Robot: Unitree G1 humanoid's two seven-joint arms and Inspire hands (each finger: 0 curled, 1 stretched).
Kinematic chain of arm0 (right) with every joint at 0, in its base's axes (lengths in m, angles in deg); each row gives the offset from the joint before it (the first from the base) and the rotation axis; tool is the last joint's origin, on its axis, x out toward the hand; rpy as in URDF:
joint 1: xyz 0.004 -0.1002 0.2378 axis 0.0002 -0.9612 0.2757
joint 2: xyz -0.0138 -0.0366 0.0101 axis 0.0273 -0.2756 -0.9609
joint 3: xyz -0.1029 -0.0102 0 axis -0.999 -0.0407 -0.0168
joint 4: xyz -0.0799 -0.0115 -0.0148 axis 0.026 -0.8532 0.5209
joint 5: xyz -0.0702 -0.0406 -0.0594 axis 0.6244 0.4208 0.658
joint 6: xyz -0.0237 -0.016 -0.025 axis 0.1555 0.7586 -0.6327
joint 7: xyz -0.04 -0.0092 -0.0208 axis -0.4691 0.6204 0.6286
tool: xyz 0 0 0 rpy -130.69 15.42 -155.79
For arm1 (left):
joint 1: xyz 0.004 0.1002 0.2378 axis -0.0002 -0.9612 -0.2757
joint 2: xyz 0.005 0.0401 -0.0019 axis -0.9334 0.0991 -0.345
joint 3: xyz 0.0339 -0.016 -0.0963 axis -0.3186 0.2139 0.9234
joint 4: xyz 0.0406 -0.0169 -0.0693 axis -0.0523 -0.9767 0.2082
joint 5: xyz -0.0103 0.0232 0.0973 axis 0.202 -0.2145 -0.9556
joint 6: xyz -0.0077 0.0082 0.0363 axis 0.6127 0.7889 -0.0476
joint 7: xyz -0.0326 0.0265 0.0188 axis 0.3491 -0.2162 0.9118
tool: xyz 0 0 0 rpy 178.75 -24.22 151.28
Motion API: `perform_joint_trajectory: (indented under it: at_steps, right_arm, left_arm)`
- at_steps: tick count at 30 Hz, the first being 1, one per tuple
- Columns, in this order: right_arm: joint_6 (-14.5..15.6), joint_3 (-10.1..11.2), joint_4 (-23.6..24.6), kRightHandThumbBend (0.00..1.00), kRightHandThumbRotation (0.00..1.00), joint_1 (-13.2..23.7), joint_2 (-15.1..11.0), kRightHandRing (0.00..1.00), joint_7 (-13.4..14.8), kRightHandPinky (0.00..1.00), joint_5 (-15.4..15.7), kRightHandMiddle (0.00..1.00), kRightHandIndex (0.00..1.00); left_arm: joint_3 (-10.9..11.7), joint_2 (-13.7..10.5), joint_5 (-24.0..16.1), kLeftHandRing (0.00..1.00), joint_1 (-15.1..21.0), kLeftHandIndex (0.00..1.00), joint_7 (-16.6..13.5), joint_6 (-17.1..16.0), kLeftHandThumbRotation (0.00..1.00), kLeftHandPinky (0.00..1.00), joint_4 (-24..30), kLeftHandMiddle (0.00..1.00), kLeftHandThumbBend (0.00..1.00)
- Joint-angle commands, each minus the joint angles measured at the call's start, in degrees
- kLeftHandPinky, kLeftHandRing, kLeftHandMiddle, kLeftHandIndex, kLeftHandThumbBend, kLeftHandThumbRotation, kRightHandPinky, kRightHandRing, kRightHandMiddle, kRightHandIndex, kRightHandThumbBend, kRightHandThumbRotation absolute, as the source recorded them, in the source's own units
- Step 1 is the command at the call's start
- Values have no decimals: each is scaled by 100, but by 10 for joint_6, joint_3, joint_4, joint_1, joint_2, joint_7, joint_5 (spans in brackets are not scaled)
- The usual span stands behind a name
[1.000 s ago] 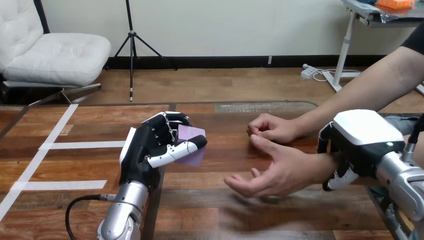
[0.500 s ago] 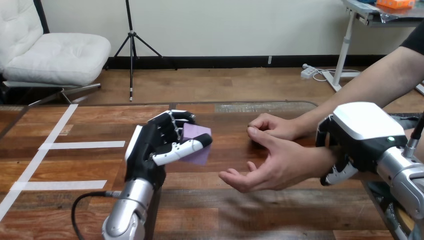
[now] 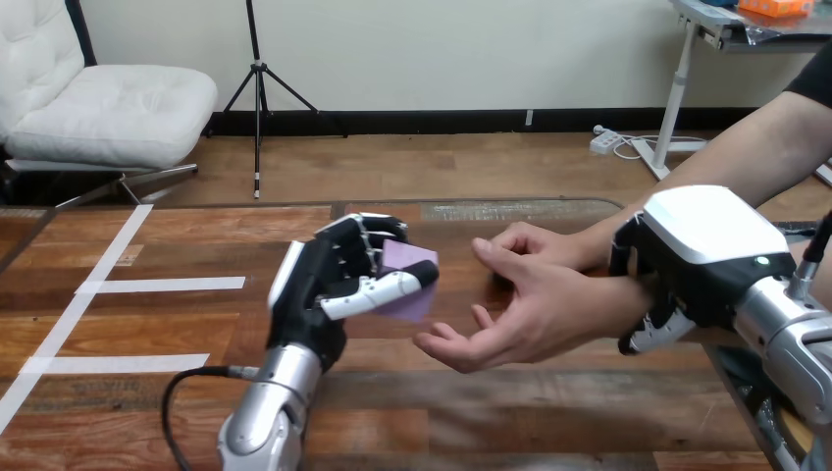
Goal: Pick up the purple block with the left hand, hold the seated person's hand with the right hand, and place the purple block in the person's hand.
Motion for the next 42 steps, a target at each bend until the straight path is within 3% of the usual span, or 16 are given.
perform_joint_trajectory:
  at_steps: [1, 10, 20, 42]
  right_arm:
    - [5, 19, 29, 84, 0, 27, -13, 36, -2, 29, 6, 44, 49]
    - [8, 17, 50, 85, 0, 30, -10, 36, -4, 29, 18, 44, 48]
    - [11, 15, 65, 84, 0, 36, -3, 37, -13, 30, 22, 45, 49]
    - [6, 8, 81, 83, 0, 56, -1, 40, -33, 32, 34, 46, 49]
  left_arm:
    - [-9, 6, -3, 43, 44, 49, 8, 2, 7, 37, 10, 49, 97]
    - [-10, 17, 4, 43, 48, 49, 24, 24, 7, 37, 12, 48, 98]
    - [-19, 27, -7, 43, 52, 49, 19, 43, 7, 37, 16, 48, 100]
    - [-36, 45, -21, 43, 58, 49, 25, 58, 7, 37, 20, 48, 99]
